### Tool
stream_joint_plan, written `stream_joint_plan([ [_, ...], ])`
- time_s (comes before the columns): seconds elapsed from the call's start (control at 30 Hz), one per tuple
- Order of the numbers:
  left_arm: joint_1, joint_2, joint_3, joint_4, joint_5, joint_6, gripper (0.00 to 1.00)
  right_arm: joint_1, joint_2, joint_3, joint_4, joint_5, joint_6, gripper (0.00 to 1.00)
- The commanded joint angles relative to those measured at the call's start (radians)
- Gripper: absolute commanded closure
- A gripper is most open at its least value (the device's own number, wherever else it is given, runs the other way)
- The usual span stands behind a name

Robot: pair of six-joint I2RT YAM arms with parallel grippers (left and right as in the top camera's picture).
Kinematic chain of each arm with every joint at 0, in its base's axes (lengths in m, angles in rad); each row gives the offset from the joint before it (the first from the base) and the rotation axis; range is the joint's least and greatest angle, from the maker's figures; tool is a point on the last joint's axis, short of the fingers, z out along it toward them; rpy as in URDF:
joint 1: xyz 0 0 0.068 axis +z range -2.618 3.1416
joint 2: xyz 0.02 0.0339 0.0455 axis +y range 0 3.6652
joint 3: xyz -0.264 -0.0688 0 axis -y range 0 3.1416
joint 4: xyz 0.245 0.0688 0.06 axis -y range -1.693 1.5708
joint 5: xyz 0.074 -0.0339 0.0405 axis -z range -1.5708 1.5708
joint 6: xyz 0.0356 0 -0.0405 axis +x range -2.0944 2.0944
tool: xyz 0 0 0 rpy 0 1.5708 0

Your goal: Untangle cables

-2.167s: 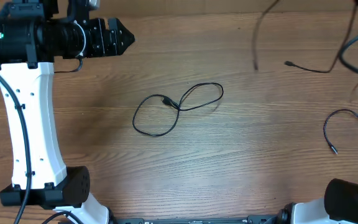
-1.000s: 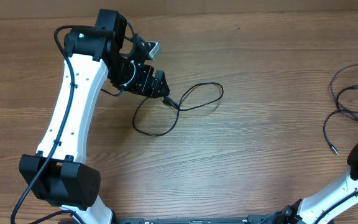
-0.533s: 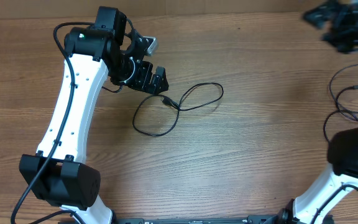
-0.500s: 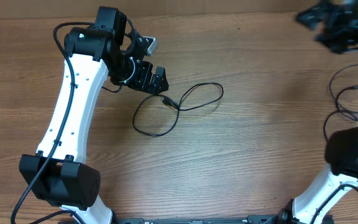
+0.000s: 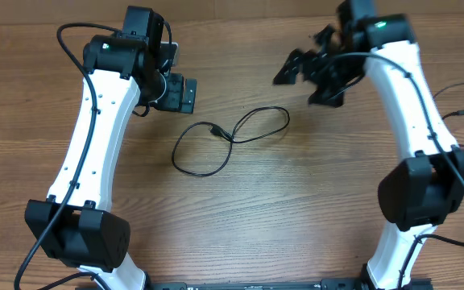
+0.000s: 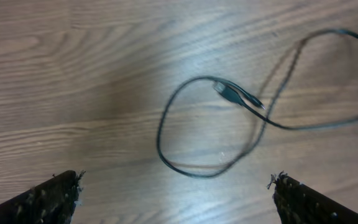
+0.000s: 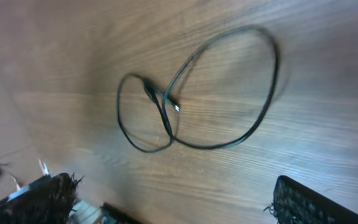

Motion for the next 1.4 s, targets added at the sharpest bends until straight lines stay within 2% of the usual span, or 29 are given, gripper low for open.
stream_joint_plan([
  [0.0,-0.006,0.005,-0.031,0.024,-0.068,-0.043,0.00,0.048,-0.016,-0.092,0.044,0.067,0.153,0.03],
  [0.27,-0.006,0.005,-0.083,0.057,-0.066,-0.043,0.00,0.142,-0.016,-0.226,0.109,0.177,0.278,0.08],
  [0.5,-0.006,0.005,-0.113,0.084,-0.046,-0.044,0.00,0.216,-0.016,-0.373,0.361,0.229,0.441,0.24],
  [0.63,-0.007,0.005,-0.120,0.084,-0.046,-0.048,0.00,0.237,-0.016,-0.468,0.520,0.277,0.541,0.49],
  [0.77,-0.007,0.005,-0.120,0.085,-0.047,-0.048,0.00,0.238,-0.016,-0.497,0.536,0.286,0.548,0.91],
  [0.8,-0.006,0.005,-0.120,0.085,-0.047,-0.048,0.00,0.238,-0.017,-0.497,0.531,0.287,0.543,0.96],
  [0.97,-0.006,0.005,-0.120,0.085,-0.047,-0.047,0.00,0.222,-0.022,-0.491,0.525,0.288,0.532,0.96],
  [1.1,-0.006,0.005,-0.120,0.085,-0.047,-0.047,0.00,0.191,-0.040,-0.454,0.520,0.296,0.468,0.96],
  [1.37,-0.006,0.005,-0.120,0.085,-0.047,-0.047,0.00,0.100,-0.116,-0.205,0.389,0.486,0.347,0.96],
])
